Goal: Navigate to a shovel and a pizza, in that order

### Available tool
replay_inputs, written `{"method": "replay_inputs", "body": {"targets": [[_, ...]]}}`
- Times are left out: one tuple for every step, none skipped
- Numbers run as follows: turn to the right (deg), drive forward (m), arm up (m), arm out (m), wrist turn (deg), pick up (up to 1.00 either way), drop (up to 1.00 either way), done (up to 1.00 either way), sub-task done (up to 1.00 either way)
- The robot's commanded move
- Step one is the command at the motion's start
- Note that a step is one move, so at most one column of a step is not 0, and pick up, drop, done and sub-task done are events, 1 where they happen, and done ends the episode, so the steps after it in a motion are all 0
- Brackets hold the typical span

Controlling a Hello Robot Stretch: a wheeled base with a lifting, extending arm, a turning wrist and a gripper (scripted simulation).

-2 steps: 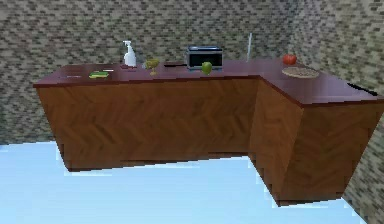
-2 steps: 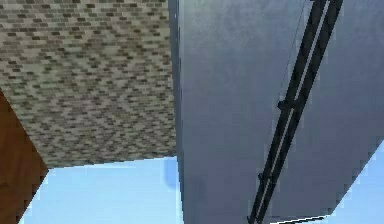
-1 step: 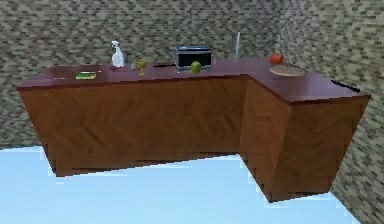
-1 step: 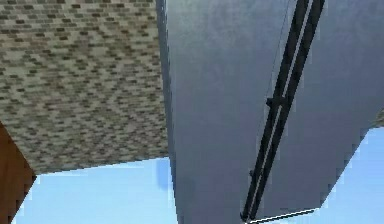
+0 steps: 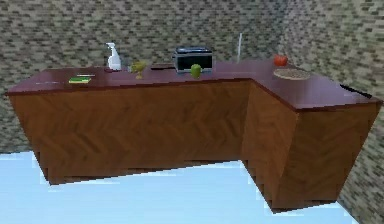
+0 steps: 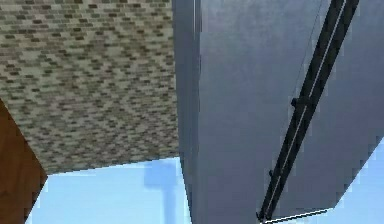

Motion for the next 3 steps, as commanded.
{"method": "replay_inputs", "body": {"targets": [[30.0,0.0,0.0,0.0,0.0,0.0,0.0,0.0,0.0],[0.0,0.7,0.0,0.0,0.0,0.0,0.0,0.0,0.0],[0.0,0.0,0.0,0.0,0.0,0.0,0.0,1.0,0.0]]}}
